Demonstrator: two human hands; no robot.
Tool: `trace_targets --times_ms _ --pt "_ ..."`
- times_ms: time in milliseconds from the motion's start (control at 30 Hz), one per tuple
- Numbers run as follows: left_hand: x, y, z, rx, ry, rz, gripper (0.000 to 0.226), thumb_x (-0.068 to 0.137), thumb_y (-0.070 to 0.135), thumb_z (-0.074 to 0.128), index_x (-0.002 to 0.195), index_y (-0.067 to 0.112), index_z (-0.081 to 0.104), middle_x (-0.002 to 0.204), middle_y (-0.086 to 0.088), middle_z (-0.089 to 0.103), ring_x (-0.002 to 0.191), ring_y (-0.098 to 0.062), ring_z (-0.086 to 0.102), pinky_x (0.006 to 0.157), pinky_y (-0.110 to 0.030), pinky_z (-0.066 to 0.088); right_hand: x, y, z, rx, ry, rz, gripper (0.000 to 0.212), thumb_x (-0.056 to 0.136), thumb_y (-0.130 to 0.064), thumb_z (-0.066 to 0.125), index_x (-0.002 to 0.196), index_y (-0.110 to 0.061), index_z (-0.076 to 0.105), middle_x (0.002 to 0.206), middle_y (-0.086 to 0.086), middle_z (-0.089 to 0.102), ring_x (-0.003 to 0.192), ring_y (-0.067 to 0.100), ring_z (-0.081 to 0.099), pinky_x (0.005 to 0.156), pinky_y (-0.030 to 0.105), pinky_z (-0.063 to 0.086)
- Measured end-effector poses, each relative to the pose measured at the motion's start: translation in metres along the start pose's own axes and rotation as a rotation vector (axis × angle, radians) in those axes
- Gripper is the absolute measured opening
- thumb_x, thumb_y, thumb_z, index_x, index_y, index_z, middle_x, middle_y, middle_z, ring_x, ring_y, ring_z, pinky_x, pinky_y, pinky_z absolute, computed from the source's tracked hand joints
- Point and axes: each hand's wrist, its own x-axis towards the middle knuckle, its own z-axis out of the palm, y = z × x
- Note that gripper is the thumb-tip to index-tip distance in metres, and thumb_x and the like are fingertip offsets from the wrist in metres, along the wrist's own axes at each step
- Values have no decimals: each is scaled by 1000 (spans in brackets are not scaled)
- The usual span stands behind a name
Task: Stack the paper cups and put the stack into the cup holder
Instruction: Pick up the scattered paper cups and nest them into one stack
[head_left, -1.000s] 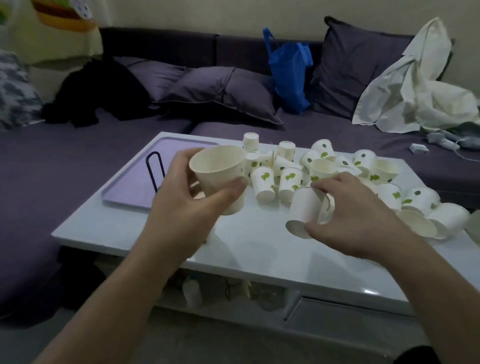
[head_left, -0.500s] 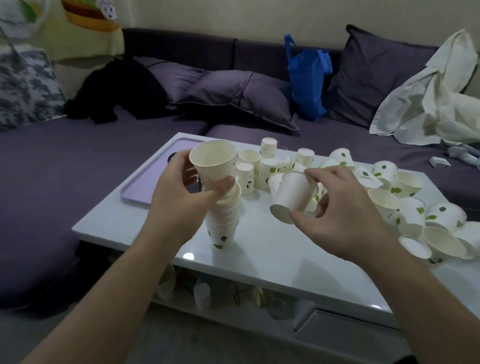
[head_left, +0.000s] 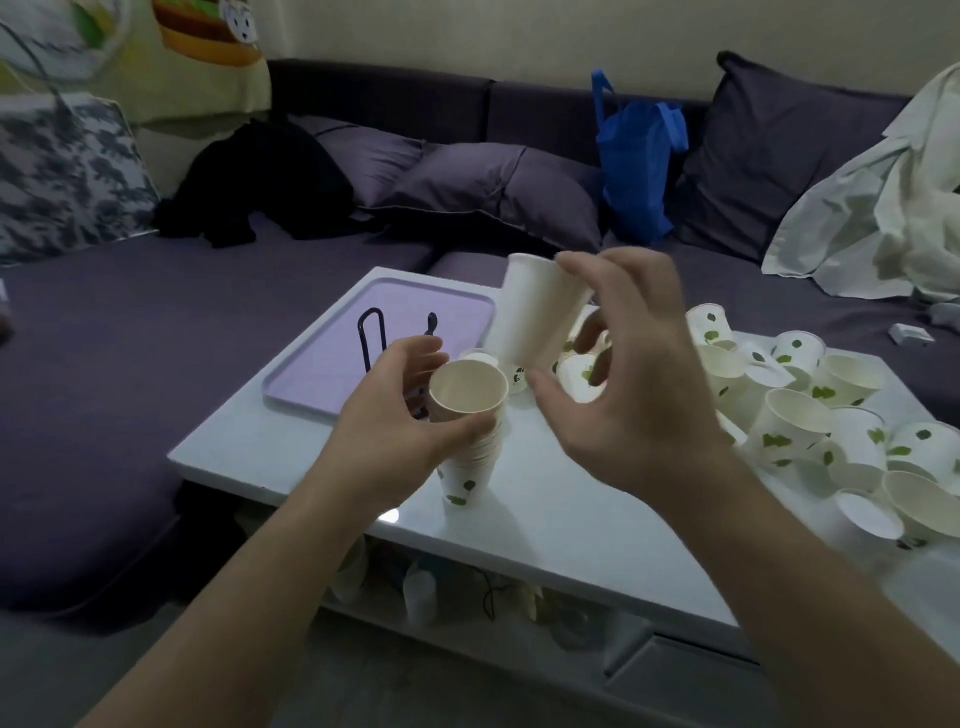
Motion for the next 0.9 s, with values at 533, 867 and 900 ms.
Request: trace_targets --times_ms 533,867,900 --pt "1 -3 -9 28 -28 -25 81 91 -8 66 156 30 38 138 15 54 135 -14 52 115 -42 45 -20 -5 40 41 -267 -14 74 80 -5 65 151 -17 48 150 -3 43 134 19 48 103 29 54" --pt "2 -12 16 149 -80 -93 70 92 9 76 150 35 45 135 19 59 128 -9 56 101 -30 46 -34 34 30 68 -267 416 68 83 7 58 145 -20 49 138 -11 42 115 8 53 97 30 53" --pt "2 -10 21 151 -93 -88 72 92 7 75 151 34 44 137 18 57 128 -8 55 102 -30 46 -34 39 29 67 -280 451 68 84 7 57 146 -20 49 138 -12 41 116 8 53 96 29 52"
